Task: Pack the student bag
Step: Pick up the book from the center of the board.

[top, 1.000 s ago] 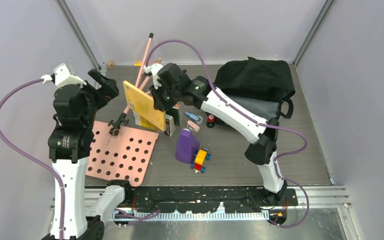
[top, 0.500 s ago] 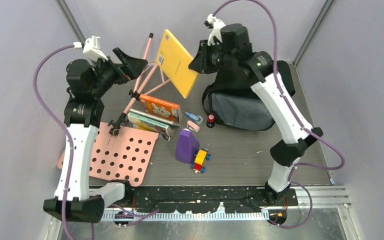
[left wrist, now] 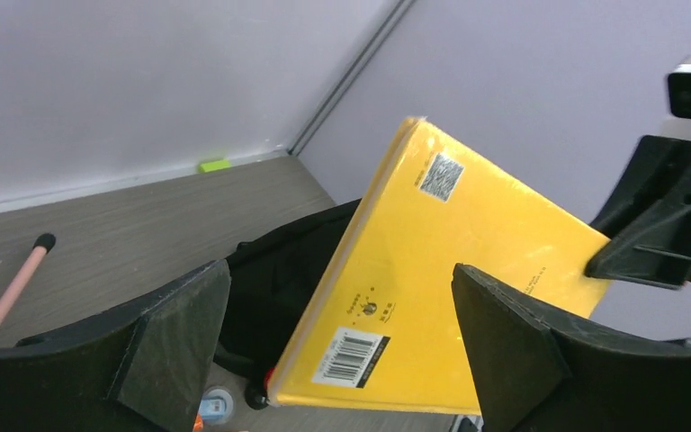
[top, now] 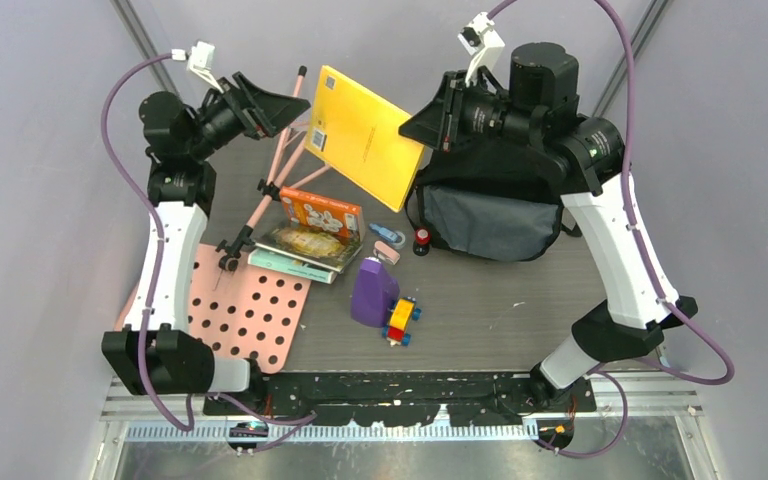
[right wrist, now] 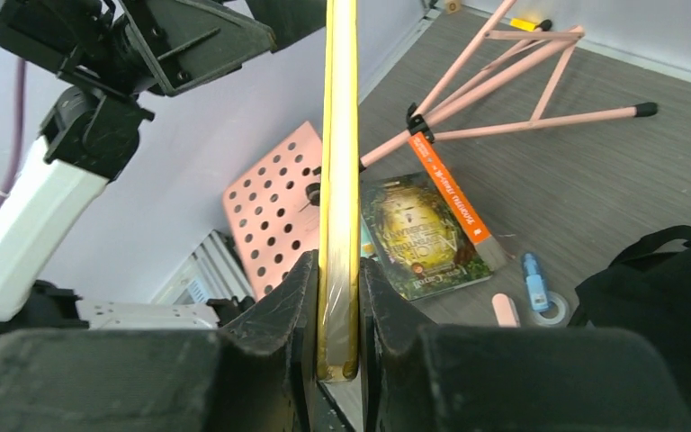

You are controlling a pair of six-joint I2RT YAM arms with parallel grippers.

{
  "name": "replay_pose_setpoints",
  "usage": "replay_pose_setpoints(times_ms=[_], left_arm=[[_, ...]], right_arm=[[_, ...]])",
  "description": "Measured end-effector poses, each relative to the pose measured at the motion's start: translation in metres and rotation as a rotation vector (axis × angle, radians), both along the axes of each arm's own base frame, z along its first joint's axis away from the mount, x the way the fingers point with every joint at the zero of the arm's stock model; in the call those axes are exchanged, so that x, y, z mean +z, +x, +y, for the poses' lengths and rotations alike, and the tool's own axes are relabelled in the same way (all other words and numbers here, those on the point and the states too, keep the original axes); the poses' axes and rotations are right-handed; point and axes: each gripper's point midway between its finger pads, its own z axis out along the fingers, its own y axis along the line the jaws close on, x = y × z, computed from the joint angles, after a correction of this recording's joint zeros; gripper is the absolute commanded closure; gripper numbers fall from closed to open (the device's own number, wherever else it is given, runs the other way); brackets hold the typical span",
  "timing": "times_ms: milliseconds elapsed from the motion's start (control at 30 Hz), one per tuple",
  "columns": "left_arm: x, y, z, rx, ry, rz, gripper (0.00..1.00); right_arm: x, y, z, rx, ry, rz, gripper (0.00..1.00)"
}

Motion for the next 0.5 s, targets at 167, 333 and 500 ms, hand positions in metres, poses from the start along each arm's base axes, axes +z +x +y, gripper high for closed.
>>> replay_pose_setpoints(times_ms=[167,333,500], left_arm=[[0.016,-0.005,0.012,-0.072,-0.03,-0.048,0.02],[0.021,-0.023,0.004,-0.187,-0.033,-0.046,0.02],[0.014,-0.033,-0.007,-0.286,-0.036,-0.002,0.09]], right_arm=[[0.003,-0.003,-0.003,0.041,0.044,0.044,1.0],[0.008,-0.009,0.0,0.082,0.078,0.067,1.0],[0.019,-0.017,0.006,0.136,0.127,0.069,1.0]])
